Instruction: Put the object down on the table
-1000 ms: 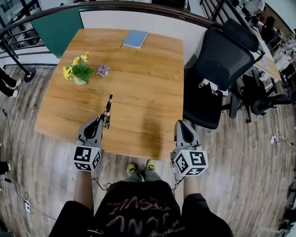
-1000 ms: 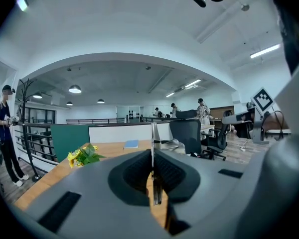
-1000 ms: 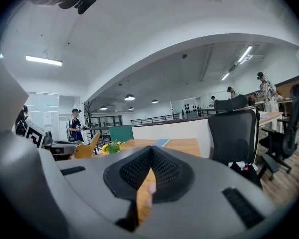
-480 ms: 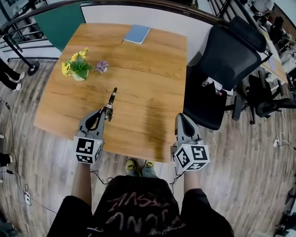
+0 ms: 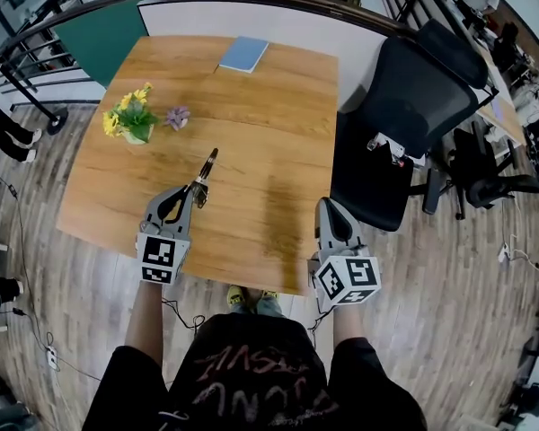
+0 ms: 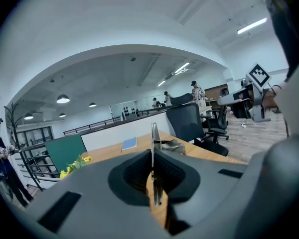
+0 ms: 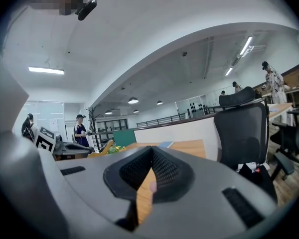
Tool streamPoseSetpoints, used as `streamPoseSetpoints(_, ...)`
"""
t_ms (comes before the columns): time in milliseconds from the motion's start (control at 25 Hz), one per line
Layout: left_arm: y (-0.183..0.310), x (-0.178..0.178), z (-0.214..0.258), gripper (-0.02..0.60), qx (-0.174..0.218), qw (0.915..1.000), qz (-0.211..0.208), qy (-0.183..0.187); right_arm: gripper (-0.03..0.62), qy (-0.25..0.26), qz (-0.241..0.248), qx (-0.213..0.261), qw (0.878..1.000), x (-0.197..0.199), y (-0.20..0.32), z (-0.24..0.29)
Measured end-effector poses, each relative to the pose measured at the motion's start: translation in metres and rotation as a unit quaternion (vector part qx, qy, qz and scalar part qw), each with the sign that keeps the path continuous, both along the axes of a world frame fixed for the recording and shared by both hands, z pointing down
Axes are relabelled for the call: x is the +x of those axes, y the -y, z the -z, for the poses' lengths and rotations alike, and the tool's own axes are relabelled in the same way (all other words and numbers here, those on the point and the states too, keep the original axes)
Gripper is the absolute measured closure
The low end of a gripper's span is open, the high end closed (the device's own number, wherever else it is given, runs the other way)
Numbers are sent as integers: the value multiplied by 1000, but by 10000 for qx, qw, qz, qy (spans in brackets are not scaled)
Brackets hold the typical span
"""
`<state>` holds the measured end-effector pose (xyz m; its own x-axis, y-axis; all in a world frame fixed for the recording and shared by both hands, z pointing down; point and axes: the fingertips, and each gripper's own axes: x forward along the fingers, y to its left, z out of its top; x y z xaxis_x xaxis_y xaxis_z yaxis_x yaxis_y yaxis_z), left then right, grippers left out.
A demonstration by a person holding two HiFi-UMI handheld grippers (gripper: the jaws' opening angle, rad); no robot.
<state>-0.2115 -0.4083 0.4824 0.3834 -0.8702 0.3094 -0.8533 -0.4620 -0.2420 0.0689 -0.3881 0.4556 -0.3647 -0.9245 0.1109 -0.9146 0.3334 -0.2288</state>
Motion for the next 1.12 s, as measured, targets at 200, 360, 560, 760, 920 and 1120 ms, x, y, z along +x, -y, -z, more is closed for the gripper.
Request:
streamPoseSetpoints(200,11,9,-10,563,-56,9989,-190,433,589,10,17,-45,10000,-1,2,-3)
streamPoseSetpoints(360,17,14,-28,563,-176,9950,-328,926,589,11,71,-69,10000,-3,2,-6)
streamPoseSetpoints(560,26,21,-50,563,-338,9899,-508,1282,589,64,81,-102,9999,-5,4,-8)
streamPoseSetpoints(760,33,22,-84,563,-560,9785,-667,1870,589,77,52,-176,9998,-3,5,-12)
streamPoseSetpoints(920,31,27,-102,563,-688,9677,-888,2258,589,85,13,-229,9997,0,6,-15)
streamPoseSetpoints(1120,31,36,-128,561,-753,9472,-1260,2850,589,30,-16,-299,9995,1,8,-19)
